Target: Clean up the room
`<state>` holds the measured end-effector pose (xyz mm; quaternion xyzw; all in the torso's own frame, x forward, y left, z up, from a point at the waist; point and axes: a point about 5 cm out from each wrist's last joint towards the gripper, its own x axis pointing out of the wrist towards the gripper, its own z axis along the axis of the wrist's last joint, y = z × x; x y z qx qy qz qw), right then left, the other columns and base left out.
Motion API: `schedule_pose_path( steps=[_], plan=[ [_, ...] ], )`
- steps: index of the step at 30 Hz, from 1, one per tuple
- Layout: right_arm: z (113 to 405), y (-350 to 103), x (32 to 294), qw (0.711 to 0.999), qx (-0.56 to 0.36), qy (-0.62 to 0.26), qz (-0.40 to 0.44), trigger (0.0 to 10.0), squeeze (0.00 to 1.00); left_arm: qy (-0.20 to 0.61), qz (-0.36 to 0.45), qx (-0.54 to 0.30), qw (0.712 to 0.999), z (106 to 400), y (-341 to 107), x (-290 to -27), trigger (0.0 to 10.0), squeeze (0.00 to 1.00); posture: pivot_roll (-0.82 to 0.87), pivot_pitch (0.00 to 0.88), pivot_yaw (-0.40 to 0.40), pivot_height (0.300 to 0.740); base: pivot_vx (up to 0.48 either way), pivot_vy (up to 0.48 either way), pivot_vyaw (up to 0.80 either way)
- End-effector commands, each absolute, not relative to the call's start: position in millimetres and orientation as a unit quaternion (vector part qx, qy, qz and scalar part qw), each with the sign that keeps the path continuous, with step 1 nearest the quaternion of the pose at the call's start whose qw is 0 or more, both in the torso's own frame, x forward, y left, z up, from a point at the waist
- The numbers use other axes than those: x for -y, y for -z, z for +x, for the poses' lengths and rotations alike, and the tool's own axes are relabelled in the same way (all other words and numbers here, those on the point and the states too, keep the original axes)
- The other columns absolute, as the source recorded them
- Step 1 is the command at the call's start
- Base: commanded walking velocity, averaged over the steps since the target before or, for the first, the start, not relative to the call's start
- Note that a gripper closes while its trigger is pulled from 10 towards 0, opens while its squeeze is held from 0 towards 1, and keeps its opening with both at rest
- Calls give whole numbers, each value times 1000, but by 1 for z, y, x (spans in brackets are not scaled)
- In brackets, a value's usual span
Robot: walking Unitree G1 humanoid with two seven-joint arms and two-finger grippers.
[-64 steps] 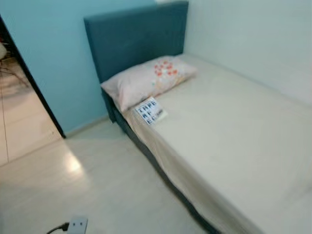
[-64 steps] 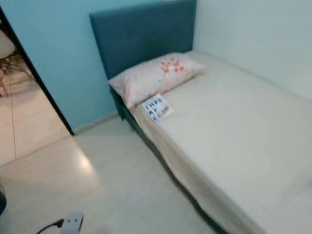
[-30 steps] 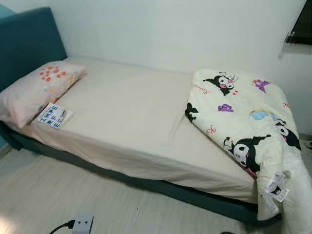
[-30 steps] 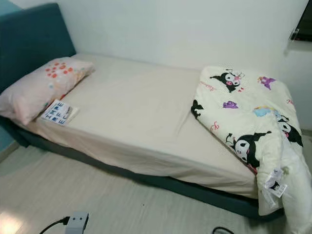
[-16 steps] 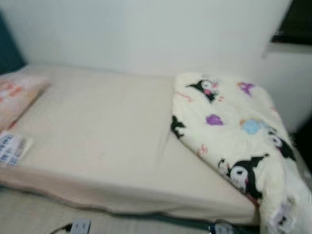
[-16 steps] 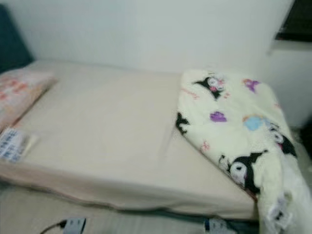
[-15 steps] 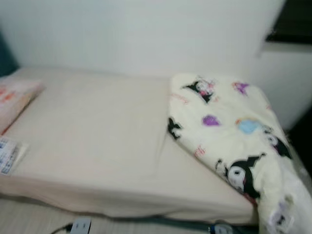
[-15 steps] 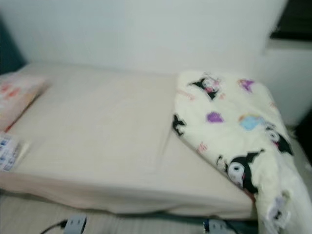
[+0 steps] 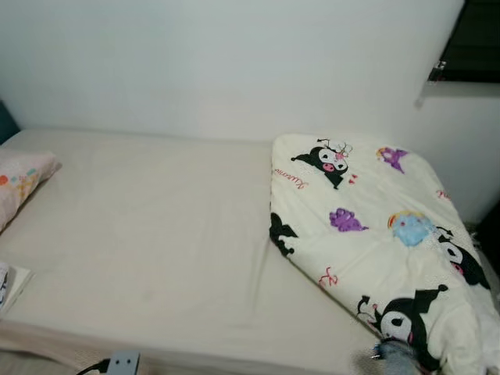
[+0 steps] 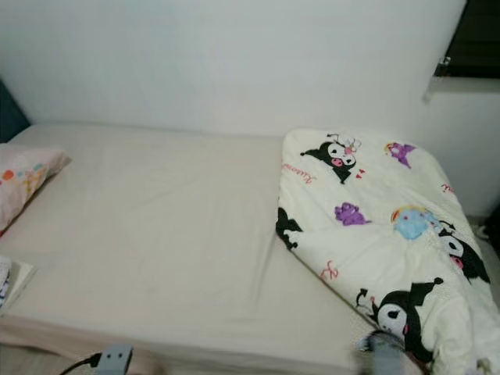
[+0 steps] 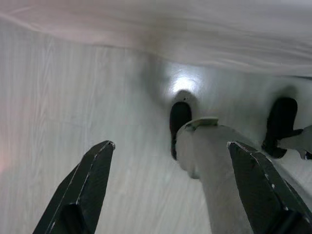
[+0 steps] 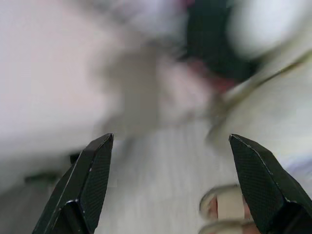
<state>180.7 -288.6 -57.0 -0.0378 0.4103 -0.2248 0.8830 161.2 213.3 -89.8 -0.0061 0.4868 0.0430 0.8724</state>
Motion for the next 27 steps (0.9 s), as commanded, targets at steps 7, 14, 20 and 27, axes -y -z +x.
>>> schedule_pose_path(
  steps=[7,14,20,27],
  plan=[
    [243,5,303,937,-264,226,-25,10000,0,-39,-10,-492,870,161,90,-210,10000,0,-103,66,48,730,0,-479,0],
    [292,-41,288,979,-149,142,0,10000,0,-60,-4,-498,865,158,91,-216,10000,0,-99,73,53,730,0,-197,0],
    [309,-61,280,988,-107,99,46,10000,0,-63,2,-503,862,155,92,-220,10000,0,-97,83,59,730,0,0,0],
    [309,-51,271,985,-147,69,60,10000,0,-64,14,-506,860,153,92,-222,10000,0,-93,93,63,710,0,0,0]
  ],
)
